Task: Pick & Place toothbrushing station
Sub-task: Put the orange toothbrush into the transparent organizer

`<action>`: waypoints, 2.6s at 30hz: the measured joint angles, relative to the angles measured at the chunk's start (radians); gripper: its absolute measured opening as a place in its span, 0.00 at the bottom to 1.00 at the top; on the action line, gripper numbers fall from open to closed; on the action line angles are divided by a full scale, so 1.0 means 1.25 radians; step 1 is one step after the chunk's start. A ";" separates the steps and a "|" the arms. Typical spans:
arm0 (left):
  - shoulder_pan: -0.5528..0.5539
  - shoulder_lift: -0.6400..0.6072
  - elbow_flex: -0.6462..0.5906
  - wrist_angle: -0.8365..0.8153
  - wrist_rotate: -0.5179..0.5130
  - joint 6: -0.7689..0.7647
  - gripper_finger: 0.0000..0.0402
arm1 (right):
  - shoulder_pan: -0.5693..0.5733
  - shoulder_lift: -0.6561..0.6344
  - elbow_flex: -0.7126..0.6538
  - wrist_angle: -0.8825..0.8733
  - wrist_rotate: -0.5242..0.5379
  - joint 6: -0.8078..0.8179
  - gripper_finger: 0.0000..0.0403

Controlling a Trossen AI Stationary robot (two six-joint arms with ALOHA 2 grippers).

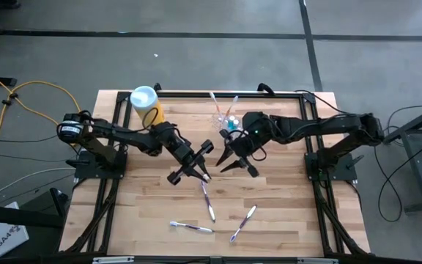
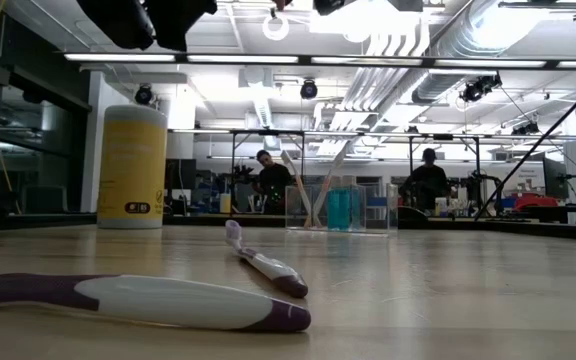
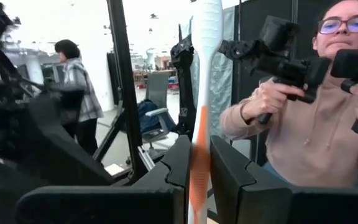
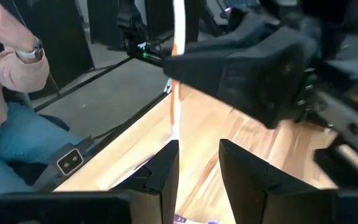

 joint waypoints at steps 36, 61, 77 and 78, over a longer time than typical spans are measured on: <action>0.007 0.000 0.000 -0.094 -0.250 0.035 0.07 | -0.011 -0.034 0.001 0.041 0.011 0.005 0.27; 0.007 0.001 0.001 -0.060 -0.287 0.041 0.07 | -0.011 -0.033 0.001 0.087 -0.030 0.006 0.19; 0.007 0.001 0.002 -0.037 -0.277 0.052 0.07 | -0.011 -0.033 0.001 0.090 -0.050 0.005 0.17; 0.007 0.001 0.002 -0.036 -0.276 0.052 0.07 | -0.011 -0.033 0.001 0.090 -0.053 0.005 0.17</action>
